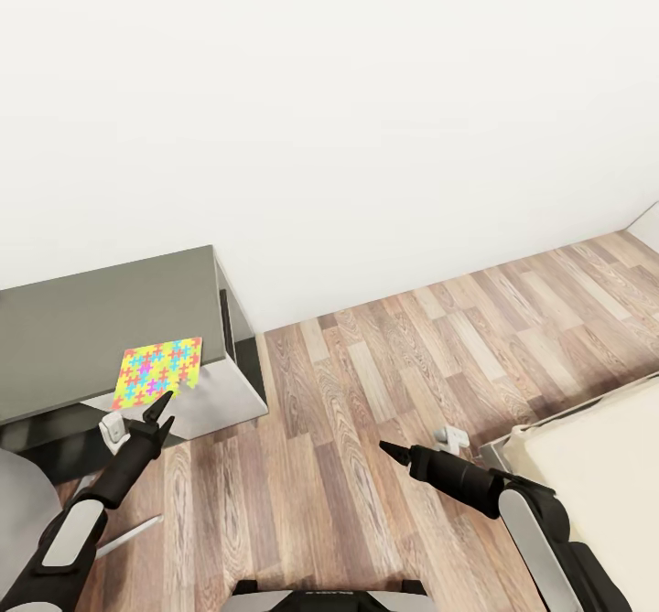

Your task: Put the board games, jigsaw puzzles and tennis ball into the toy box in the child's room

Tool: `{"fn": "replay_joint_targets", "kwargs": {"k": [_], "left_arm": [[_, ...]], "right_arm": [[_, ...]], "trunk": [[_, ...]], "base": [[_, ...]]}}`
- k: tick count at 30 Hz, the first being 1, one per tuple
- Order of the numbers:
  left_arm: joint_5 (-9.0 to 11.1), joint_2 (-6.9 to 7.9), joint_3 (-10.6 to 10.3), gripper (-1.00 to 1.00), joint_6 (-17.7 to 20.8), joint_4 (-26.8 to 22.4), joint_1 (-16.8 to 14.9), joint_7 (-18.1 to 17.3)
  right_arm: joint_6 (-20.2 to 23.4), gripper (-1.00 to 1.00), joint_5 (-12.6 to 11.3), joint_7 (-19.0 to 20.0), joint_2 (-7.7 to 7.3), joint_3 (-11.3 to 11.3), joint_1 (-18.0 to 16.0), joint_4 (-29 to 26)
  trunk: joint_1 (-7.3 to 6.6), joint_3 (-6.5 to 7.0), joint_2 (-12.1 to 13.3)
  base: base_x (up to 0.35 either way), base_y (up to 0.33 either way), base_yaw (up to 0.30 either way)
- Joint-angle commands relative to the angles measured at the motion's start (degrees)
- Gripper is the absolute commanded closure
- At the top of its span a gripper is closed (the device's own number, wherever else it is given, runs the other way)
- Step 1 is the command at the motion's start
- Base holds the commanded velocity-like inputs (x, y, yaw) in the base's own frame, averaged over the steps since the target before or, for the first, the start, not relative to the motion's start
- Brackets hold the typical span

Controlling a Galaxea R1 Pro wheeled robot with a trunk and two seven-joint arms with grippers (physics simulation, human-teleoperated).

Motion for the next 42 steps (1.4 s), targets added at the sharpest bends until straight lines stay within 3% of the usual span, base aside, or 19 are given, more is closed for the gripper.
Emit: {"fn": "replay_joint_targets", "kwargs": {"k": [1, 31, 42], "left_arm": [[0.4, 0.0, 0.1, -1.0, 0.5, 0.0, 0.0, -0.1], [0.4, 0.07, 0.2, -1.0, 0.8, 0.0, 0.0, 0.0], [0.5, -0.03, 3.4, -1.0, 0.7, 0.0, 0.1, -0.1]], "right_arm": [[0.2, -1.0, 0.2, 0.2, -0.03, 0.0, 0.0, 0.0], [0.2, -1.0, 0.2, 0.2, -0.1, 0.0, 0.0, 0.0], [0.2, -1.0, 0.2, 0.2, -0.07, 0.0, 0.0, 0.0]], "trunk": [[0.04, -0.07, -0.1], [0.04, -0.07, -0.1], [0.04, -0.07, -0.1]], "base": [[0.108, 0.0, 0.0], [0.035, 0.027, 0.0], [0.027, 0.031, 0.0]]}}
